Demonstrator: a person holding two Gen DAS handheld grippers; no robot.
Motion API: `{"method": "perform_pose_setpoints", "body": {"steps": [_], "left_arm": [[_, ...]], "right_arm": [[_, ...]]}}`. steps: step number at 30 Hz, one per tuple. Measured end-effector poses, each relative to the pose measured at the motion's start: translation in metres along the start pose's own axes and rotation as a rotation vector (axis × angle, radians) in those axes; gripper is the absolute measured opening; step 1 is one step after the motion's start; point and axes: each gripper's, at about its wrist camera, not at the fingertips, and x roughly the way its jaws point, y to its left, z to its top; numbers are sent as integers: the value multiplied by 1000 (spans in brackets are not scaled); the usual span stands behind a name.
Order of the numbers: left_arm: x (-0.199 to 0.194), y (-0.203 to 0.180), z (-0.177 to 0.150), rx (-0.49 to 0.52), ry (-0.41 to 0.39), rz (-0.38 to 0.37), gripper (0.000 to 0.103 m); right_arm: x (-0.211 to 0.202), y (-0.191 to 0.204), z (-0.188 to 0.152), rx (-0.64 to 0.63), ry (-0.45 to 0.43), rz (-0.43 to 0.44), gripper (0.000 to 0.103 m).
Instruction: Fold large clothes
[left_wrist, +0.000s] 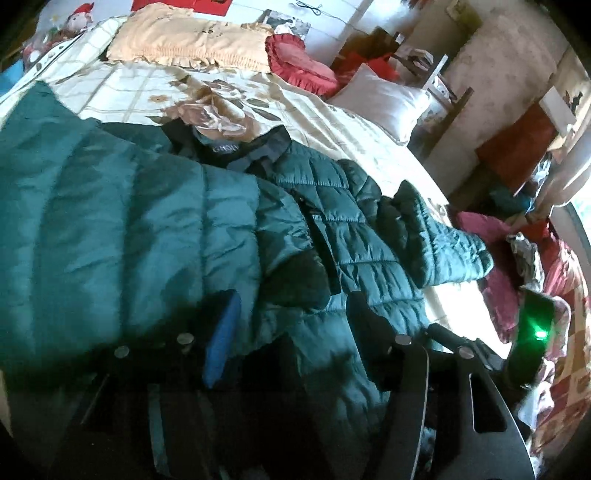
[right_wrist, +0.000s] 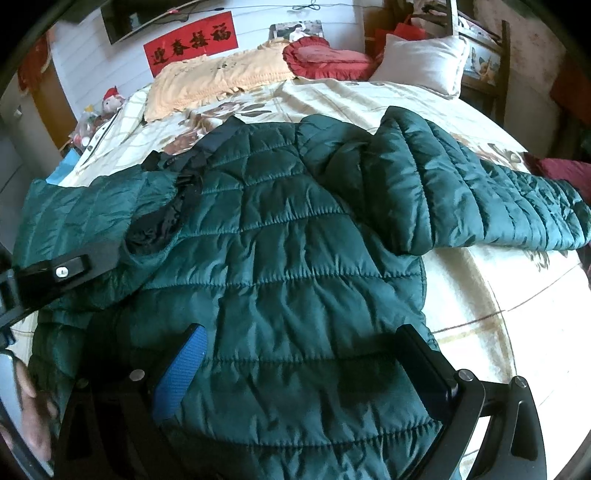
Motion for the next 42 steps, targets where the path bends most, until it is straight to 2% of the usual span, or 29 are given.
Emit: {"method": "perform_pose_setpoints", "body": {"steps": [5,7,10,13,17,21,24,26,27,29,30,32,35,42], "left_arm": [[-54,15,6,-14,-70,-7,59],[-80,28,8,-16,-119,21,59],[-109,59,8,-38,-197,141,69],[-122,94,5,-78,-248,267,70],[-118,143,-5,-188,-235,366,70],[-107,178,-18,-279,-197,383,70],[-96,187,-21,-300,-166,389,70],[-91,191,-25,-308,-151,384,70],[-90,191,-26,-306,-149,386,70],[-89,189,-28,-295,-144,394,70],[-89,190,-28,-293,-142,398,70],[-88,190,-27,-297,-142,404,70],[-87,191,-26,-303,-141,407,70],[-90,188,-23,-301,-142,402,70]], "right_arm": [[-8,4,4,-3,-10,18,100],[-13,9,7,-10,-19,44,100],[-22,24,13,-30,-40,123,100],[-21,42,24,-50,-40,176,100],[-2,64,42,-50,-32,221,100],[26,79,59,-23,15,261,100],[48,93,66,-54,60,248,98],[58,97,66,-56,90,274,76],[59,98,66,-51,81,278,74],[57,100,66,-54,58,278,49],[55,101,66,-64,50,272,44],[46,104,66,-109,13,239,23],[26,106,67,-173,-63,191,16],[-31,82,78,-197,-246,93,14]]}}
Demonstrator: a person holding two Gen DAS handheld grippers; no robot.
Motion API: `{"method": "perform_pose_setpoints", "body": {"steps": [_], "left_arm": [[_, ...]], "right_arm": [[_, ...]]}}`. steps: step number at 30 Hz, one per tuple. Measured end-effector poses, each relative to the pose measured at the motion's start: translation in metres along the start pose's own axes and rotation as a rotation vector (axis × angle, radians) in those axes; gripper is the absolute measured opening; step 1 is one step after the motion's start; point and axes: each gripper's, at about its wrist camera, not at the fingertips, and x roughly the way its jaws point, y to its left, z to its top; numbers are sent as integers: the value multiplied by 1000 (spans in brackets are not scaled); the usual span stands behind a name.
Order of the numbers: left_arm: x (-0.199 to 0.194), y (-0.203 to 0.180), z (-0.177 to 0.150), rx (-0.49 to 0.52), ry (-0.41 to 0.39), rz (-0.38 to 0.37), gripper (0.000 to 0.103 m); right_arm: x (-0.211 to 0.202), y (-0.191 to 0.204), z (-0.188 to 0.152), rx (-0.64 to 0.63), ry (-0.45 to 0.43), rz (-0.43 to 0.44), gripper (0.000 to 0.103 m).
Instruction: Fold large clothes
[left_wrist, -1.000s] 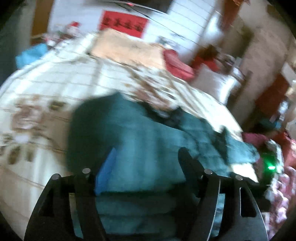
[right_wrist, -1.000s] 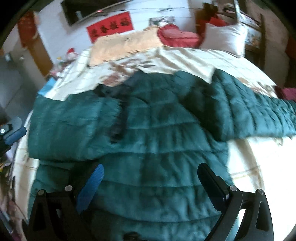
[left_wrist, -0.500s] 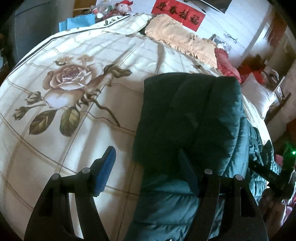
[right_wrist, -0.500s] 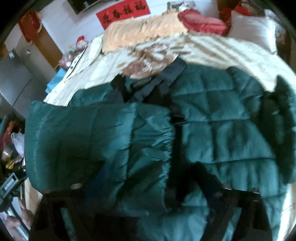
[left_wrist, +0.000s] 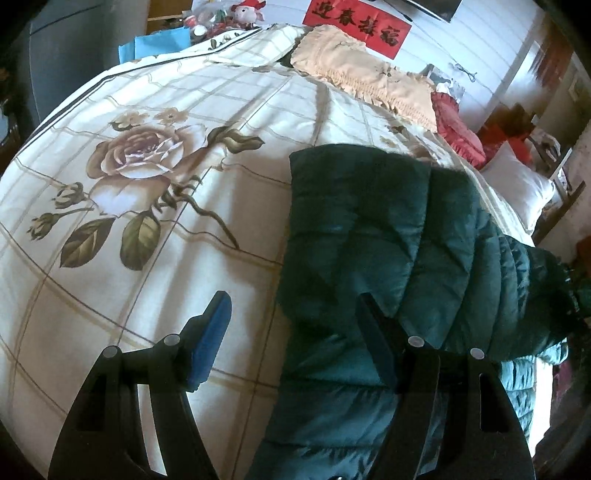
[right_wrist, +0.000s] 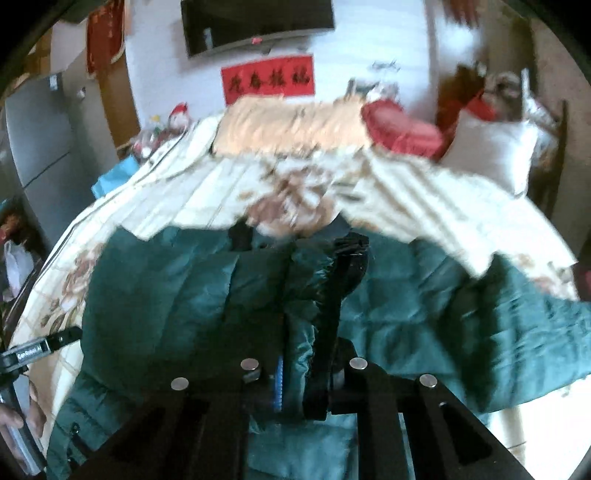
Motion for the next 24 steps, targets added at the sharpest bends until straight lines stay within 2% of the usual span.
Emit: {"method": "perform_pose_setpoints", "body": {"steps": [3,7,14,18,20,24], "left_arm": [[-1,-6,0,24,0,3,70],[5,-15,-6,66,24,15,70],[31,-23,-11,159,48,136,70],[36,-11,-5,97,24,135,72],[38,1,-4,39,20,110,72],[39,17,-7,-58,8,62,73]], "right_arm": [[-16,-19,9,9,-52,-64,14],[-19,-42,18,43,-56,-103,13],[3,-62,13,114,-6,-96,12],[3,-63,10,117,-11,-86,12],[5,-64,8,119,-7,-77,12],[32,-58,-9,99,70,-93,12]]}}
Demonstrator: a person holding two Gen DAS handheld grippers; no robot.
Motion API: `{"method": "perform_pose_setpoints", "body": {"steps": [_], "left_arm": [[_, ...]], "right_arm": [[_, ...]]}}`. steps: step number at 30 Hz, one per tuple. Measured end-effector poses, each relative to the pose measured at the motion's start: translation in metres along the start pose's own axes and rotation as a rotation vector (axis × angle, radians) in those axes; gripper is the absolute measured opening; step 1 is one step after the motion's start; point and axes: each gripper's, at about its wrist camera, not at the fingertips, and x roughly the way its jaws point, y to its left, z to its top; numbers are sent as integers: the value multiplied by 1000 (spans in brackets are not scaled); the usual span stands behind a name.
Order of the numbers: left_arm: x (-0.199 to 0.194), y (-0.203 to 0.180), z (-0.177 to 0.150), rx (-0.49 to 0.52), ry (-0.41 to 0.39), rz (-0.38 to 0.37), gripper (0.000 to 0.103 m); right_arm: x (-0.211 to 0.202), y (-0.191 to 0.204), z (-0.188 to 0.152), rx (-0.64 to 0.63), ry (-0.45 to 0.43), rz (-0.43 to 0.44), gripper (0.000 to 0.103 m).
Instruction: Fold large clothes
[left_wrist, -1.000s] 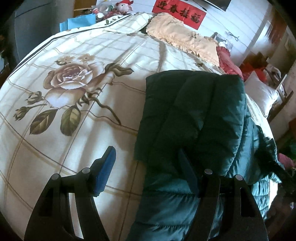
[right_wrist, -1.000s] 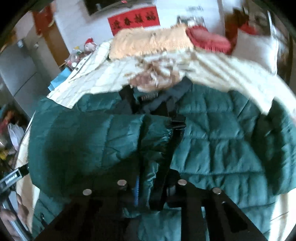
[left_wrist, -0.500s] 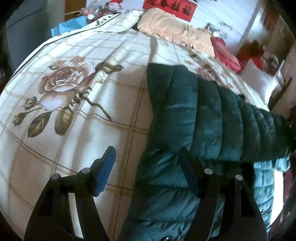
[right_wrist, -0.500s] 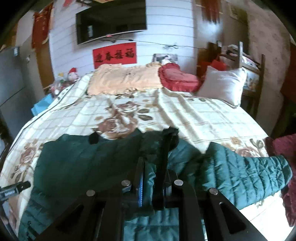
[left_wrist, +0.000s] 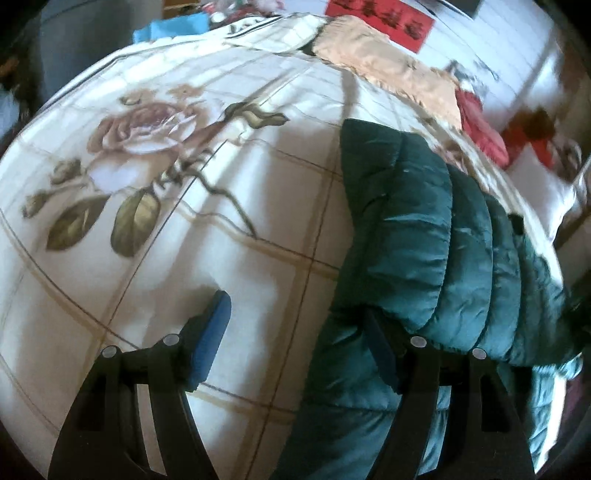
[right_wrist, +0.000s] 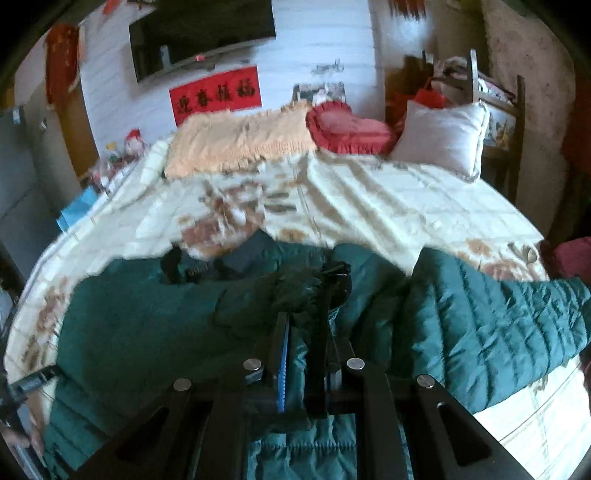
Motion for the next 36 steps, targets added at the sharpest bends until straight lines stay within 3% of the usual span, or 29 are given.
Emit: {"method": "perform_pose_setpoints", "body": {"steps": [4,10,12,13,14,17,20,27,30,36], "left_arm": [[-4,1,-1,-7,5,1,73],[-38,-5,-2,67,-55,40,72],[-56,-7,1,76,-111,38,72],[-66,-9,4,77,-147,36,72],[-74,-12,8,79,-175,27,73],[-79,-28,20,101,-199,15,73],[-57,-50,34,116,-169,15,73],[15,-73,47,129,-56,99,74],[30,-65,43,116,-24,119,85],[28,-48,50,47,2,43,87]], "right_arm": [[36,4,-20,-30,97,-38,12],[28,-5,-21,-23,122,-26,14],[19,-10,-18,1,114,-14,33],[11,-12,-17,15,90,0,50],[6,-12,-15,21,70,9,57],[-7,-2,-7,8,20,16,57],[-10,18,0,-23,-2,69,57],[27,82,0,-200,55,148,57],[56,86,-4,-215,112,116,56],[83,71,-2,-152,137,84,57]]}}
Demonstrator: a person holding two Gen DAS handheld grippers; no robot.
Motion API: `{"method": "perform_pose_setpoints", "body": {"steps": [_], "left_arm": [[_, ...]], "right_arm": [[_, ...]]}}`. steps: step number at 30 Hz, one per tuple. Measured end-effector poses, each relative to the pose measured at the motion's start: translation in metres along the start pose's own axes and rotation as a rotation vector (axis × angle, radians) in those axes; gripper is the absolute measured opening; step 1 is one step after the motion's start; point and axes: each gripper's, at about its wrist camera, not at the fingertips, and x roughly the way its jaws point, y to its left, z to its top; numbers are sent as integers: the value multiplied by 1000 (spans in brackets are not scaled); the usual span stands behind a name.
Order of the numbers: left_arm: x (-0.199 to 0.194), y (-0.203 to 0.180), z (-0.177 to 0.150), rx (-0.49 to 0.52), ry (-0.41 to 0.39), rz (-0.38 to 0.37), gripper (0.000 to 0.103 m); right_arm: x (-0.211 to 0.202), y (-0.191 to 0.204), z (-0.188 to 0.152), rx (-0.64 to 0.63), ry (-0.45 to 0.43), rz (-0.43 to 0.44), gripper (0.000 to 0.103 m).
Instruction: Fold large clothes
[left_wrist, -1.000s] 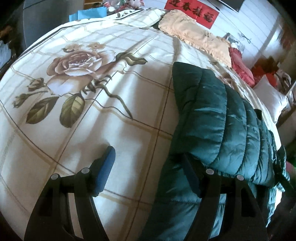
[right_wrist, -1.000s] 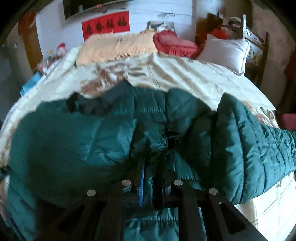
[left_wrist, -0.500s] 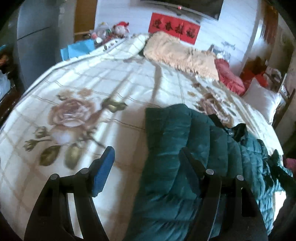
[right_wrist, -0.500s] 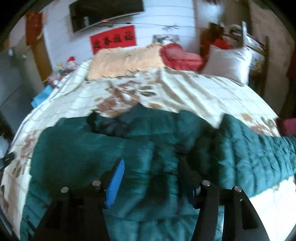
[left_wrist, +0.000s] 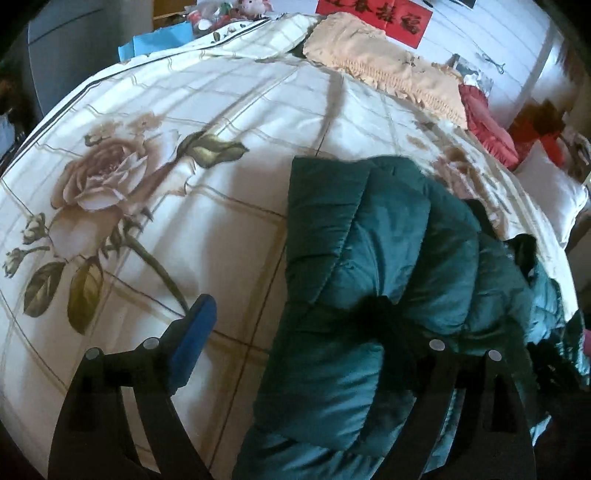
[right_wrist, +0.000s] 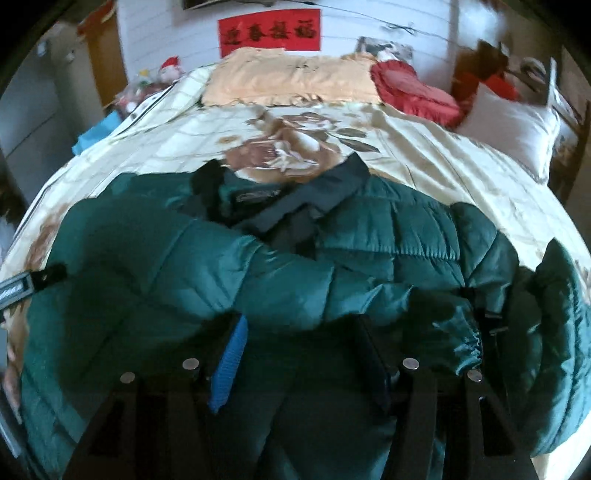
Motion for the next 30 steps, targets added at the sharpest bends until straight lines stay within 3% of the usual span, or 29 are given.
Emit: {"method": "perform_pose_setpoints", "body": {"steps": [4,6,10,12,16,19,24,30], "left_arm": [[-13,3,16,-11,-51,-46,87],[-4,5,30,-31,-20,-36,87],[12,6,48,-51,6,-33,87],[15,4,52,-39,-11,3,87],[26,-3,58,35,-34,173,87],[30,-1,57,64,-39,217,87],[7,3,49,55,-60,172,86],[-41,-11,28,84,-118,28,86]], "right_arm": [[-31,-9,-2,25,-34,54,56],[-48,-16,-5,27,-64,43,57],[-66,-28,-14,6,-78,19,68],[-66,-32,-18,-10,-62,-3,68],[-45,-44,-27,-20,-5,-75,65],[-27,-56,-34,15,20,-86,63],[-40,-67,-32,61,4,-76,63],[-84,-66,-24,79,-100,-83,63]]}}
